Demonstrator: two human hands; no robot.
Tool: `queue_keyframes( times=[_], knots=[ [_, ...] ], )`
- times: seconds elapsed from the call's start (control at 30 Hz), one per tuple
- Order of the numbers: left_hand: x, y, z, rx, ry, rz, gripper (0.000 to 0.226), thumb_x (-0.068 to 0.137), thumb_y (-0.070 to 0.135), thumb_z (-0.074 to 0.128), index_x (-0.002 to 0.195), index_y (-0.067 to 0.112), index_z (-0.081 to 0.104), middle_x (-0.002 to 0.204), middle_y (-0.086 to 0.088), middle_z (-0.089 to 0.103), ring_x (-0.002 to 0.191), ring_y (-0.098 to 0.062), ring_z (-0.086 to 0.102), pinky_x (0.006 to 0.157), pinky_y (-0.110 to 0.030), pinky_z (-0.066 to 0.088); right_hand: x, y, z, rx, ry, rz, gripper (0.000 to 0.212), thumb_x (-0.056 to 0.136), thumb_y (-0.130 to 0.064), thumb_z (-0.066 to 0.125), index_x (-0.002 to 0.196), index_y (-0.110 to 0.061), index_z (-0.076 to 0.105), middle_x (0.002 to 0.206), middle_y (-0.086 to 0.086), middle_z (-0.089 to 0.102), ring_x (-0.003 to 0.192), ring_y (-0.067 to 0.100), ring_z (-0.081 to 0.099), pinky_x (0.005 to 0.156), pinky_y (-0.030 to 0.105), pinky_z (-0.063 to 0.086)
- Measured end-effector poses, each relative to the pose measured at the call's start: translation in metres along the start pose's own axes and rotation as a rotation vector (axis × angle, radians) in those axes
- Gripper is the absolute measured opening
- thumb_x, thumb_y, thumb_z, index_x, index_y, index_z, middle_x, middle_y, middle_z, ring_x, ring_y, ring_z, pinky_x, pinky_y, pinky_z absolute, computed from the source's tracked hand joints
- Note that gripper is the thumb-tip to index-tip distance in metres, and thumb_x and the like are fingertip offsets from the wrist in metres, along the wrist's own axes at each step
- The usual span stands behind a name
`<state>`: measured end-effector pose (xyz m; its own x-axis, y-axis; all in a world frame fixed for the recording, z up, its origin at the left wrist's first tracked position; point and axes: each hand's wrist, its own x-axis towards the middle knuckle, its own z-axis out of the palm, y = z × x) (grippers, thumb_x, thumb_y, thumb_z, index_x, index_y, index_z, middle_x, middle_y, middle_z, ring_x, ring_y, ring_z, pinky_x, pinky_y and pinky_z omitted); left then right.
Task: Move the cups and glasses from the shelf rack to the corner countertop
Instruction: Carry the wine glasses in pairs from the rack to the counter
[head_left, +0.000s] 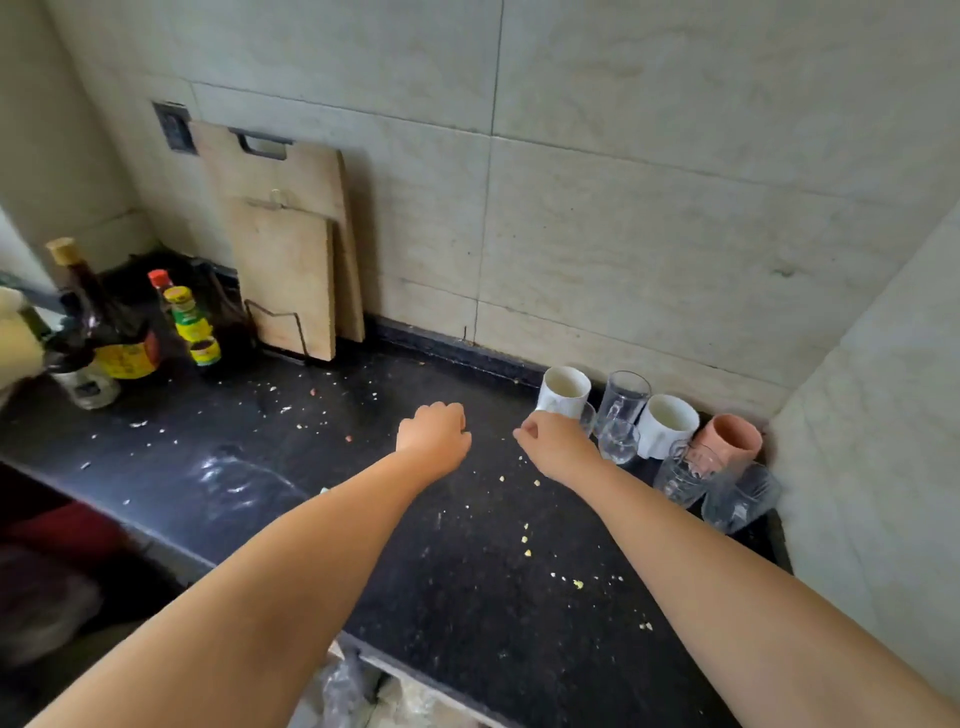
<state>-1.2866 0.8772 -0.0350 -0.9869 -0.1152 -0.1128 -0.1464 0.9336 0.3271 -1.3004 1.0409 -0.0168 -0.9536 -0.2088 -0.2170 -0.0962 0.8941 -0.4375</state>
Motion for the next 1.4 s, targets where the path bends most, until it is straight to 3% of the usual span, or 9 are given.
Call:
queue_keyframes(
  times=[0.1, 0.4, 0.53, 0.63, 1.03, 1.4],
  knots=[
    [-0.041, -0.023, -0.002, -0.012, 0.035, -0.104, 0.029, 0.094, 0.025, 0.046, 0.118, 0.012, 0.057, 0.123, -0.009, 0.056, 0.116, -0.03, 0.052, 0.095, -0.041, 0.041, -0.014, -0.019, 0.017, -0.161, -0.034, -0.135, 0.033, 0.099, -0.034, 0.041, 0.106, -0.008, 0.06, 0.109, 0.012, 0.06, 0.096, 0.029, 0.058, 0.08, 0.038, 0.045],
    [-0.179, -0.117, -0.014, -0.071, 0.116, -0.434, 0.029, 0.095, 0.024, 0.044, 0.119, 0.012, 0.056, 0.124, -0.01, 0.056, 0.117, -0.031, 0.051, 0.096, -0.042, 0.042, -0.076, -0.119, 0.097, -0.464, -0.152, -0.497, 0.031, 0.098, -0.029, 0.042, 0.122, -0.013, 0.053, 0.125, 0.01, 0.053, 0.113, 0.032, 0.056, 0.093, 0.042, 0.046],
    [-0.249, -0.16, -0.022, -0.102, 0.177, -0.563, 0.027, 0.094, 0.027, 0.046, 0.115, 0.013, 0.057, 0.121, -0.009, 0.057, 0.113, -0.03, 0.053, 0.092, -0.041, 0.043, -0.119, -0.169, 0.128, -0.575, -0.18, -0.671, 0.029, 0.098, -0.018, 0.041, 0.122, -0.009, 0.054, 0.127, 0.011, 0.053, 0.116, 0.032, 0.053, 0.094, 0.04, 0.043],
    [-0.31, -0.192, -0.026, -0.098, 0.208, -0.661, 0.028, 0.095, 0.026, 0.047, 0.117, 0.013, 0.057, 0.122, -0.01, 0.056, 0.116, -0.031, 0.052, 0.093, -0.041, 0.043, -0.159, -0.207, 0.155, -0.54, -0.213, -0.752, 0.033, 0.1, -0.028, 0.038, 0.122, -0.01, 0.054, 0.127, 0.012, 0.054, 0.115, 0.034, 0.055, 0.096, 0.043, 0.045],
    [-0.623, -0.337, -0.022, -0.187, 0.262, -1.09, 0.029, 0.091, 0.028, 0.05, 0.115, 0.012, 0.057, 0.123, -0.011, 0.057, 0.116, -0.03, 0.054, 0.095, -0.04, 0.047, -0.393, -0.362, 0.327, -0.589, -0.357, -1.107, 0.036, 0.099, -0.037, 0.038, 0.121, -0.014, 0.055, 0.127, 0.007, 0.057, 0.119, 0.029, 0.055, 0.096, 0.04, 0.041],
    [-0.808, -0.415, 0.002, -0.392, 0.435, -1.414, 0.019, 0.093, 0.025, 0.051, 0.105, 0.014, 0.061, 0.108, -0.008, 0.065, 0.101, -0.026, 0.062, 0.089, -0.038, 0.053, -0.549, -0.47, 0.44, -0.763, -0.505, -1.412, 0.036, 0.099, -0.035, 0.038, 0.122, -0.013, 0.055, 0.129, 0.009, 0.058, 0.121, 0.03, 0.054, 0.098, 0.04, 0.04]
  ],
)
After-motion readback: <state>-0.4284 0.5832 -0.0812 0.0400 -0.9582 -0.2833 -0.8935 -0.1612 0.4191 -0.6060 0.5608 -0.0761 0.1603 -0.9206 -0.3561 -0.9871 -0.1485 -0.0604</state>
